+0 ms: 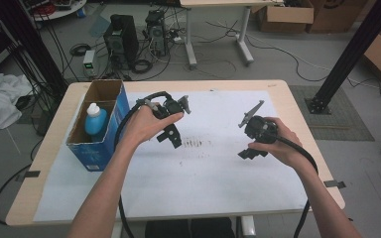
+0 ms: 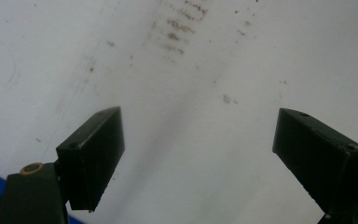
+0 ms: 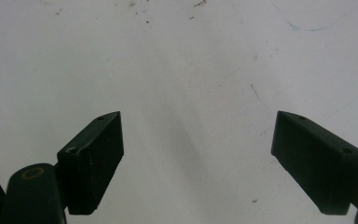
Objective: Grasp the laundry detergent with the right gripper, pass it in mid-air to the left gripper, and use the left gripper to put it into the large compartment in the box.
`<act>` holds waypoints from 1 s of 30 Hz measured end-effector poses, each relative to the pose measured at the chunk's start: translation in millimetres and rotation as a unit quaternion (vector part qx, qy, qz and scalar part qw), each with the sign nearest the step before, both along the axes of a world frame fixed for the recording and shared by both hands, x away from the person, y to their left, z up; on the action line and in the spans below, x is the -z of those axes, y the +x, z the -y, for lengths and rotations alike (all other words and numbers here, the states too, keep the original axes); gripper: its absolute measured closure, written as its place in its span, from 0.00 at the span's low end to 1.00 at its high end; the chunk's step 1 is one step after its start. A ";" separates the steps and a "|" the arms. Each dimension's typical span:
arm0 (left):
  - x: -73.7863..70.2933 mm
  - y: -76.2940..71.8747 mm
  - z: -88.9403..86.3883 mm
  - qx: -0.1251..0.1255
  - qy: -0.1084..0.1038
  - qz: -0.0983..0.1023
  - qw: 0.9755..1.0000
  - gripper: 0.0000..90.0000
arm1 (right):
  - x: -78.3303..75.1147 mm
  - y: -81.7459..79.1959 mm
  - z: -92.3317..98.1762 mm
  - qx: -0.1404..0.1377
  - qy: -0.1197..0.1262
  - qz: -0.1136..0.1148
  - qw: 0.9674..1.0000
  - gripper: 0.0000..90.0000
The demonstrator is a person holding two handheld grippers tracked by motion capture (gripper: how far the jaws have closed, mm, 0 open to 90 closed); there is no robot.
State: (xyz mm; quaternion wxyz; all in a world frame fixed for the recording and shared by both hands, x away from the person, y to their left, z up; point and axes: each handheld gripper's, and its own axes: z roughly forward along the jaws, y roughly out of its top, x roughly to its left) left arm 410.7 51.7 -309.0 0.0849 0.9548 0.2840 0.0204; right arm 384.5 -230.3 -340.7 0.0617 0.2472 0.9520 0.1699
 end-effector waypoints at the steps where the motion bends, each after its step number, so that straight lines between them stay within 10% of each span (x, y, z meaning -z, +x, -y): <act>1: -0.1 -0.1 0.0 0.000 -0.001 0.000 1.000 0.19 | 0.2 0.0 0.0 0.000 0.000 0.000 1.000 0.19; 30: -1.1 -4.1 -1.0 -0.003 -0.003 0.001 1.000 0.19 | 4.2 0.4 -4.4 -0.004 0.000 -0.003 1.000 0.19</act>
